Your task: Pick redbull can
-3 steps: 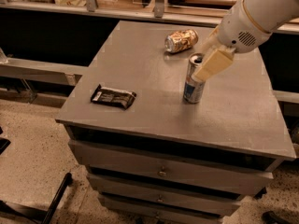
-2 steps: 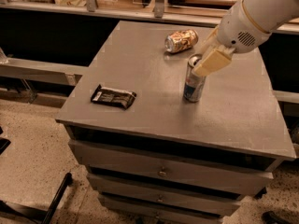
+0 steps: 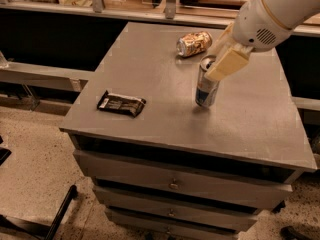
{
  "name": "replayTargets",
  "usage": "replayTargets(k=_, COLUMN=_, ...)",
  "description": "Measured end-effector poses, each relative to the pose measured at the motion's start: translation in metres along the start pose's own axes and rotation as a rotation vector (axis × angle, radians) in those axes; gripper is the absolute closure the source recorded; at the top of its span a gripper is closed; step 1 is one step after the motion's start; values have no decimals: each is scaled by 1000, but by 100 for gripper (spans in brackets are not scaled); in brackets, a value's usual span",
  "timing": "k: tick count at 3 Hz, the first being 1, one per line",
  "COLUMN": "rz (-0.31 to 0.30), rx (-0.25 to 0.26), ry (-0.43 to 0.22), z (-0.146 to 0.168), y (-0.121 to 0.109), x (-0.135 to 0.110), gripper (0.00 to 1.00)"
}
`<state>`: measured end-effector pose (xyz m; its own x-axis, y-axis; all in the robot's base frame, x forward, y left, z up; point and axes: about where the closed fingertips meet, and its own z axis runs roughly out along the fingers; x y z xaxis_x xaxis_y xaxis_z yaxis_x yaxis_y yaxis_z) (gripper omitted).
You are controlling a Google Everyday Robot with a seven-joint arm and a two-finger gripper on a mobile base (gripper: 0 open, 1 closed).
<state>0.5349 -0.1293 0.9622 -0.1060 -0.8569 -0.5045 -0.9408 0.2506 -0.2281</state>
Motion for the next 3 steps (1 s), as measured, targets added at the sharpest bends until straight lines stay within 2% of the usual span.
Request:
replayTargets(k=2, rz=-142, rx=114, ry=-8, z=-66, y=-4, x=-61, gripper=100)
replayTargets(k=3, rz=-150, rx=122, ry=-12, z=-71, y=-5, x=-66, gripper=100)
